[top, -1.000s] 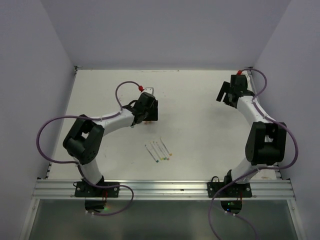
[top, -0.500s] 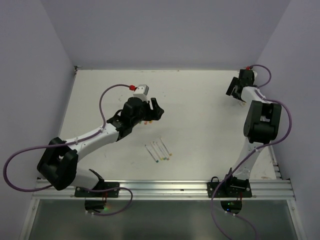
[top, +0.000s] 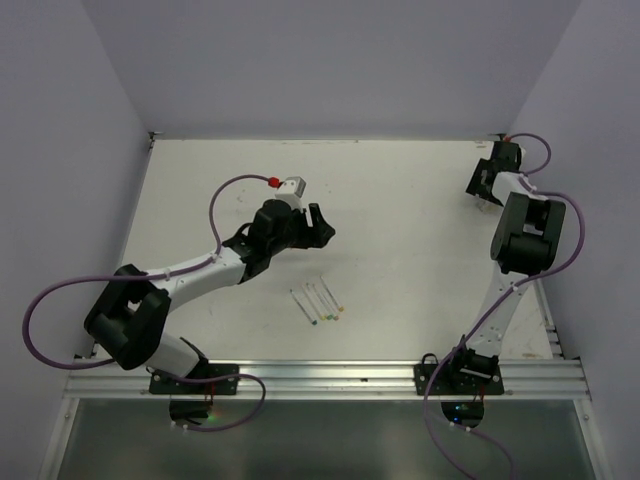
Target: Open the pen caps
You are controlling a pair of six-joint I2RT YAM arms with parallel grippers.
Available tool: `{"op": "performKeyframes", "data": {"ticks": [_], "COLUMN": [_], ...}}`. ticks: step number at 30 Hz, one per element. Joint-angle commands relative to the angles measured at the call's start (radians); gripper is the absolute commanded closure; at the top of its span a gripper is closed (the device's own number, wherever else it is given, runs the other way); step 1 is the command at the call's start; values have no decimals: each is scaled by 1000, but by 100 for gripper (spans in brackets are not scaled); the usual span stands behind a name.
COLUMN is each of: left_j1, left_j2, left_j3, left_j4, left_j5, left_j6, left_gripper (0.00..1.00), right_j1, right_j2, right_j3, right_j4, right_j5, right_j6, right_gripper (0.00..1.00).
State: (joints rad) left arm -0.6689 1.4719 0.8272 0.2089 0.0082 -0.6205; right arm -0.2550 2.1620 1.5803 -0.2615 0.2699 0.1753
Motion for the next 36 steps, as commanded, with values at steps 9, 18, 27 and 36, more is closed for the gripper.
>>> {"op": "performKeyframes", "data": {"ticks": [9, 18, 27, 36], "left_j1": [-1, -1, -1, -1], "left_j2": [1, 11, 7, 2], "left_j3": [4, 0, -3, -3], "left_j4": [78, 86, 87, 89], "left_j5": [9, 27, 32, 38], "left_j6": [4, 1, 5, 5], "left_gripper": [27, 27, 27, 27], "right_j1": [-3, -3, -3, -1], "right_j2": [42, 4, -8, -34], "right_j3": [41, -14, -46, -109], "right_j4": [56, 88, 45, 50], "right_j5": [-41, 8, 17, 14], "right_j6": [-94, -91, -86, -126], "right_gripper": [27, 28, 31, 38]}}
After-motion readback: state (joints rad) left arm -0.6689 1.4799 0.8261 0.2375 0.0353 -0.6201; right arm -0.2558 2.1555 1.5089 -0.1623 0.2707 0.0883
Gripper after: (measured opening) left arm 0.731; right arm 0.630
